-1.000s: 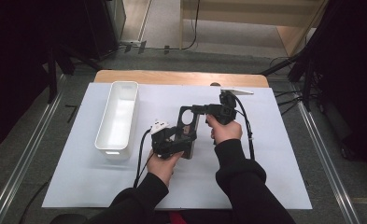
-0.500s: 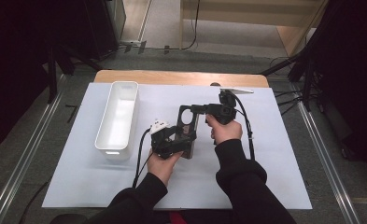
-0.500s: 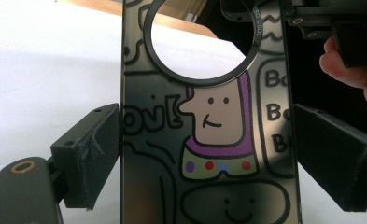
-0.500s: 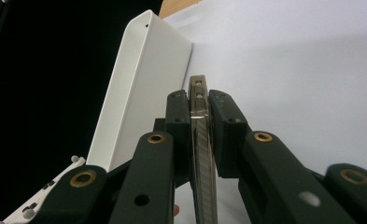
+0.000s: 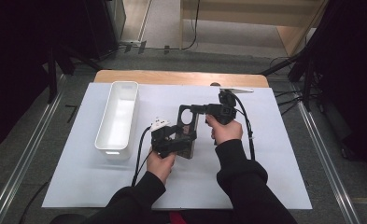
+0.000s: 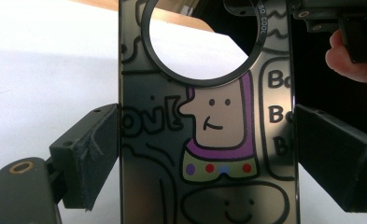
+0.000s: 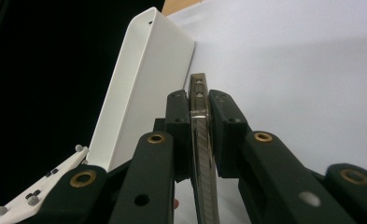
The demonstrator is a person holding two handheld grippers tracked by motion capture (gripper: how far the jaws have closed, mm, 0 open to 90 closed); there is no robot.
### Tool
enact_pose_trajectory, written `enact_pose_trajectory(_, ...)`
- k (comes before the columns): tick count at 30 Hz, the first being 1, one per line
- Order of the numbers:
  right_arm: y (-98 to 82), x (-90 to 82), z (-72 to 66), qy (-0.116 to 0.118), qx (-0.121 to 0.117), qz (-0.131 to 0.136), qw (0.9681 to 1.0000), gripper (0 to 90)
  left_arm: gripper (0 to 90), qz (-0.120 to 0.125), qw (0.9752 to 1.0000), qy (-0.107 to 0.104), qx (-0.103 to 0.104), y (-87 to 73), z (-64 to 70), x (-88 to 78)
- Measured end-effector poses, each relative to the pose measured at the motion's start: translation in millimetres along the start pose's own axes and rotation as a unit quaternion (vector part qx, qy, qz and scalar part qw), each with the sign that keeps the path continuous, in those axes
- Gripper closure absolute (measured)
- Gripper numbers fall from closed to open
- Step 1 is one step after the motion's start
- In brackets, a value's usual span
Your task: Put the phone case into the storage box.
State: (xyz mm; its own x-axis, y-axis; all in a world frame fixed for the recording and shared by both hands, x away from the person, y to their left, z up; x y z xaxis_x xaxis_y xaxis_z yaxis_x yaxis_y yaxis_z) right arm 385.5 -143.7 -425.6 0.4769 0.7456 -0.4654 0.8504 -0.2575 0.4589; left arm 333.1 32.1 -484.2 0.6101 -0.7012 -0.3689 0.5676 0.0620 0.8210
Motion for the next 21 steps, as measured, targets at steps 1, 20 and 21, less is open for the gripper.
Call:
enact_pose_trajectory(1, -0.1, 0.1, -0.2, 0.001, 0.000, 0.000, 1.0000, 77.7, 10.4, -0.001, 1.0000, -0.001, 0.001, 0.5, 0.1, -0.1)
enact_pose_trajectory(20, -2.0, -4.2, 1.0, 0.000, -0.030, -0.007, 0.9995, 77.8, 0.0, -0.048, 0.9984, -0.026, 0.014, 7.6, 7.7, -5.0)
enact_pose_trajectory(21, -2.0, -4.8, 1.3, -0.001, -0.029, -0.007, 0.9996, 77.8, 0.0, -0.050, 0.9983, -0.027, 0.017, 8.2, 8.4, -5.4)
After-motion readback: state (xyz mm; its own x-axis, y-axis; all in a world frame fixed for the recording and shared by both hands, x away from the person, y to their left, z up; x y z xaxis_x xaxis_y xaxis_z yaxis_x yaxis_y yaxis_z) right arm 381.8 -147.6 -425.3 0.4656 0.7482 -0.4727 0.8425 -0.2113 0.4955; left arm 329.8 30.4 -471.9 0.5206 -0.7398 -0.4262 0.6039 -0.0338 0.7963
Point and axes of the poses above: each handheld gripper's, and its own axes: x roughly forward along the jaws, y roughly out of its top, z roughly to its right, the point moved 3 cm from there along x, roughly forward along the jaws, and after that the axes turned 3 degrees about z, right-handed, at the moved point
